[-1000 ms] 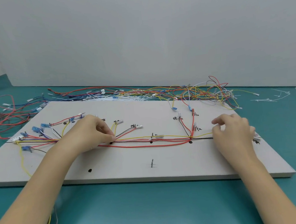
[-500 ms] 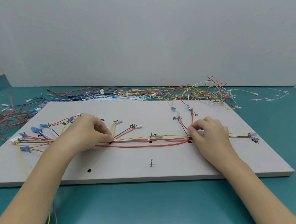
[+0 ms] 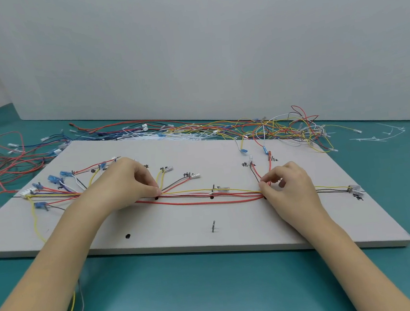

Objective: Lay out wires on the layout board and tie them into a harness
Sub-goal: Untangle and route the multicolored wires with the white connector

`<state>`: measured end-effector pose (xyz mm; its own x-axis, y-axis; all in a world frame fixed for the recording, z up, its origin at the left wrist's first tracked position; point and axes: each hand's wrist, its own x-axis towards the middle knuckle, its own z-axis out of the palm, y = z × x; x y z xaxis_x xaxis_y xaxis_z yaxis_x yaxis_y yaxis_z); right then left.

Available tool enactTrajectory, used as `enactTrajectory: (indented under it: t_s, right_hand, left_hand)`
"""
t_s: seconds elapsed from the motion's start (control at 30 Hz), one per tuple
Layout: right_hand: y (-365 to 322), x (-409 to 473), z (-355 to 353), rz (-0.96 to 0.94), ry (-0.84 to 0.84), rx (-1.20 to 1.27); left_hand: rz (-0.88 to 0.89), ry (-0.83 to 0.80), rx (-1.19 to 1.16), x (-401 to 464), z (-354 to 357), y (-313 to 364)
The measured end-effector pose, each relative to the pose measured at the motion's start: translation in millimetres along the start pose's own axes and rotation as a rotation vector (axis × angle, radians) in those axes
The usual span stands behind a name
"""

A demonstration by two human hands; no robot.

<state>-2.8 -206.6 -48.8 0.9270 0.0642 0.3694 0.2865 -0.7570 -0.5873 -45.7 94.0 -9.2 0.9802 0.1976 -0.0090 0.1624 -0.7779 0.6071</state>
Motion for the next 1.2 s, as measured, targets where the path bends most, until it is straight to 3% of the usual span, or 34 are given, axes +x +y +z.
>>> enactTrajectory:
  t_s: [0.4, 0.57, 0.7, 0.9, 1.2]
  right_hand:
    - [4, 1, -9, -0.019, -0.097, 0.048]
    - [5, 1, -10, 0.004, -0.118, 0.077]
    - [2, -1, -10, -0.034, -0.086, 0.086]
    - [-1, -2, -7, -0.077, -0.159, 0.069]
    - [0, -1, -5, -0.083, -0.172, 0.068]
  left_hand:
    - [0.044, 0.003, -0.029, 5, 4, -6]
    - [0.281, 0.024, 0.061, 1, 24, 6]
    - [0.357, 0.007, 0.137, -3, 46, 15]
    - [0.312, -0.014, -0.005, -3, 50, 17]
    - [0.306, 0.007, 0.046, -6, 56, 24]
